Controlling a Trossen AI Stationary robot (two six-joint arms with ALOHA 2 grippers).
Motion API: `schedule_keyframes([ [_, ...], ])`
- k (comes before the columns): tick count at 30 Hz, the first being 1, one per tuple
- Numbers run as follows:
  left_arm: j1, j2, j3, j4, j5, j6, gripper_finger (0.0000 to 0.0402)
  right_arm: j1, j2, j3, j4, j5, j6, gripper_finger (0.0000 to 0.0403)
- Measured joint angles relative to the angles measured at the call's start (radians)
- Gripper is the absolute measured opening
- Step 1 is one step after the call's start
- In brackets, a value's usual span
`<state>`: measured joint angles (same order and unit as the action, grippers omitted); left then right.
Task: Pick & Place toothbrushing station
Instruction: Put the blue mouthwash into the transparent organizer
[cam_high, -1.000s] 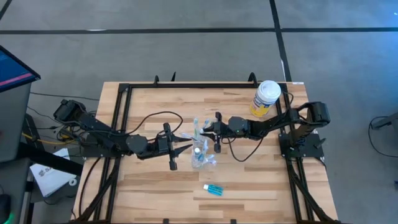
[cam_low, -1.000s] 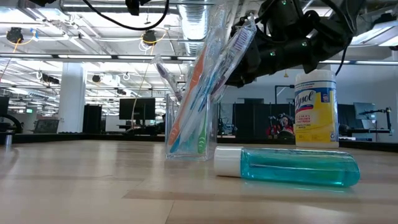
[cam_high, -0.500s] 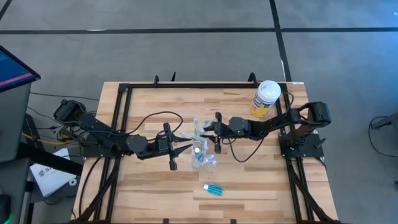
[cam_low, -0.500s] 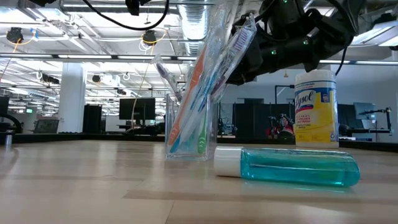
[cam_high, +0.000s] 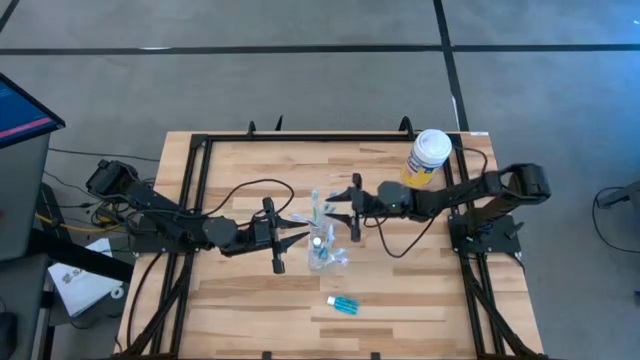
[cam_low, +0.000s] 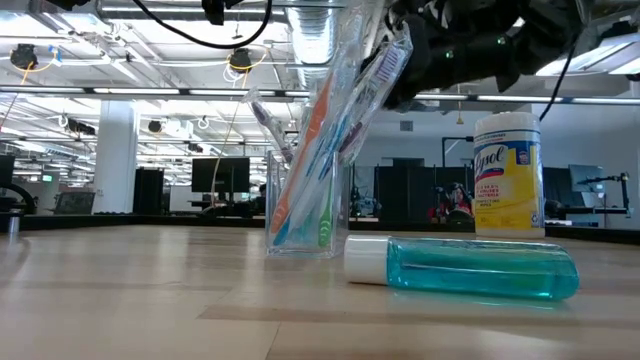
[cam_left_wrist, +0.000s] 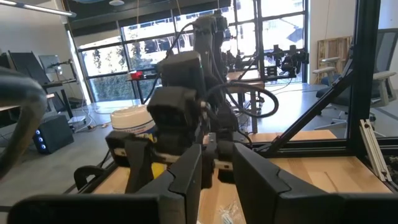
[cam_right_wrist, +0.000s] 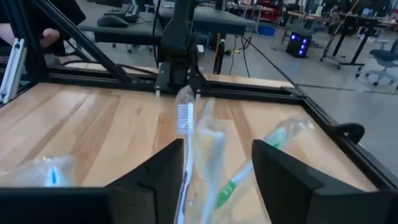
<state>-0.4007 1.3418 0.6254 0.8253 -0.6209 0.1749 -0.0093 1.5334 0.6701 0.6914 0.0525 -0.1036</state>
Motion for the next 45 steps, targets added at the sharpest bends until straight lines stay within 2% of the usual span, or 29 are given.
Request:
schedule_keyframes([
  [9, 0.000, 0.000, 0.000, 0.000, 0.000, 0.000, 0.0086, 0.017, -0.140, 0.000, -0.151, 0.000, -0.002, 0.0185],
  [20, 0.000, 0.000, 0.000, 0.000, 0.000, 0.000, 0.0086, 0.139, -0.274, 0.000, -0.411, 0.000, 0.025, 0.0181],
  [30, 0.000, 0.000, 0.000, 0.000, 0.000, 0.000, 0.0086, 0.226, -0.274, 0.000, -0.520, 0.000, 0.060, 0.0178],
  [45, 0.000, 0.000, 0.000, 0.000, 0.000, 0.000, 0.0086, 0.279, -0.275, 0.000, -0.681, 0.000, 0.217, 0.0171],
])
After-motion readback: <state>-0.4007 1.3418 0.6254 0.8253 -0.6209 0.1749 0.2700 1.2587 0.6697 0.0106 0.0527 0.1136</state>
